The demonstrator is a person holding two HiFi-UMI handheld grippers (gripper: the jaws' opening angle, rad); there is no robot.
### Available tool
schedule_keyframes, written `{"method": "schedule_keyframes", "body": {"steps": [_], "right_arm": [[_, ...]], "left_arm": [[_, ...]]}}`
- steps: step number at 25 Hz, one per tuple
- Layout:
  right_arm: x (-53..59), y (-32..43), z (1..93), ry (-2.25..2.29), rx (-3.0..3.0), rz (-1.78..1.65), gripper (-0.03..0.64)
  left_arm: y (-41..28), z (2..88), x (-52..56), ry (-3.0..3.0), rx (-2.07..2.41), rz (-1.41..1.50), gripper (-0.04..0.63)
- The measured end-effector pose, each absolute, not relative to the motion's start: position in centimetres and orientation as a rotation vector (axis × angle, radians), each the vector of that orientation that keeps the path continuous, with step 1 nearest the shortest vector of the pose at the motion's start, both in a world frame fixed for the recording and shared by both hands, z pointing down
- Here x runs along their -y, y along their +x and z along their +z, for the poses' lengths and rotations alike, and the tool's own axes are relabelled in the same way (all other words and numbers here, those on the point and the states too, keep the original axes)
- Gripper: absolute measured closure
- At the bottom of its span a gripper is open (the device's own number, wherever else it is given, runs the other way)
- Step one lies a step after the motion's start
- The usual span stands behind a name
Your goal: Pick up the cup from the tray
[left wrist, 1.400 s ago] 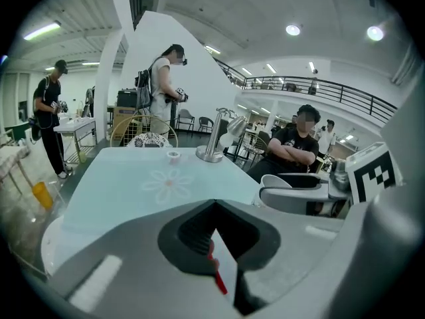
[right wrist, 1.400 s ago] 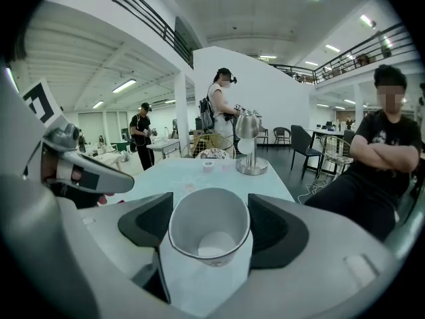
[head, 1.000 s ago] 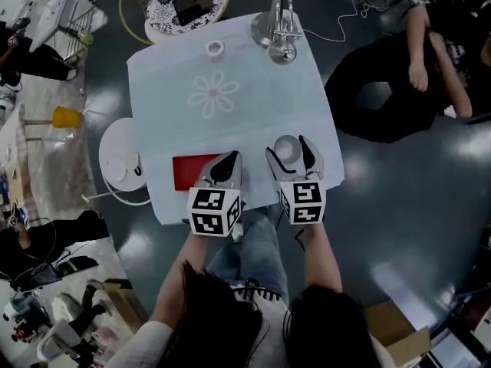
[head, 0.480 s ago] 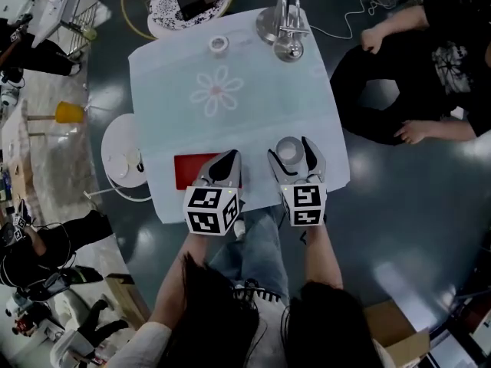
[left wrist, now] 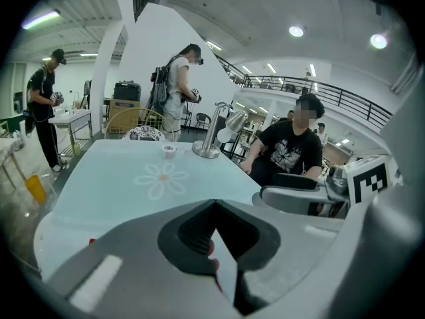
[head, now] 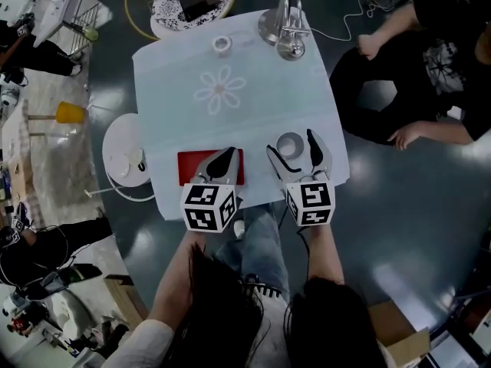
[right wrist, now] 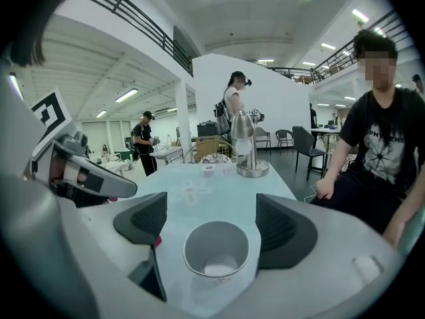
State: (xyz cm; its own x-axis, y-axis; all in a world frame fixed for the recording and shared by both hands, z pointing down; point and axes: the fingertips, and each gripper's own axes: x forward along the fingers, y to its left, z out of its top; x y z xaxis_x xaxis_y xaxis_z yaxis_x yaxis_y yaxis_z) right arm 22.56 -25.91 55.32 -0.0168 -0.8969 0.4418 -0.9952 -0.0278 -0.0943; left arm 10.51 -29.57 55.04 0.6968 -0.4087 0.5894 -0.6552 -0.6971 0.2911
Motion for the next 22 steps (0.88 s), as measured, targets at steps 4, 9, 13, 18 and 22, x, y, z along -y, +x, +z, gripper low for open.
{"method": "schedule_keyframes", "body": {"steps": [4,9,13,18,22], "right_arm": [[26.1,22.4,52.2,2.014,2.02,0.498,0.189],[24.8,21.1,47.9,2.043,2.016,0.448,0.275],[23.3,19.3,44.5,2.076,2.008,0.402,0.387],[21.1,16.6,41.3,2.1,1.996,0.295,0.485],[19.3,14.7,39.3,2.139,1.981,0.234,0.581]], "left_arm": [[10.3,53.1,29.7,2.45,0.824,0.618,0.594],[9.3,49.7,28.2,2.492,0.768,0.552,0.594],[8.4,46.4,27.0,2.583,0.771,0.521,0.594],[6.9,42.2,25.3,2.661,0.813,0.386,0.594],[5.2,40.3,23.9,2.685,0.857,0.31,0.594]]}}
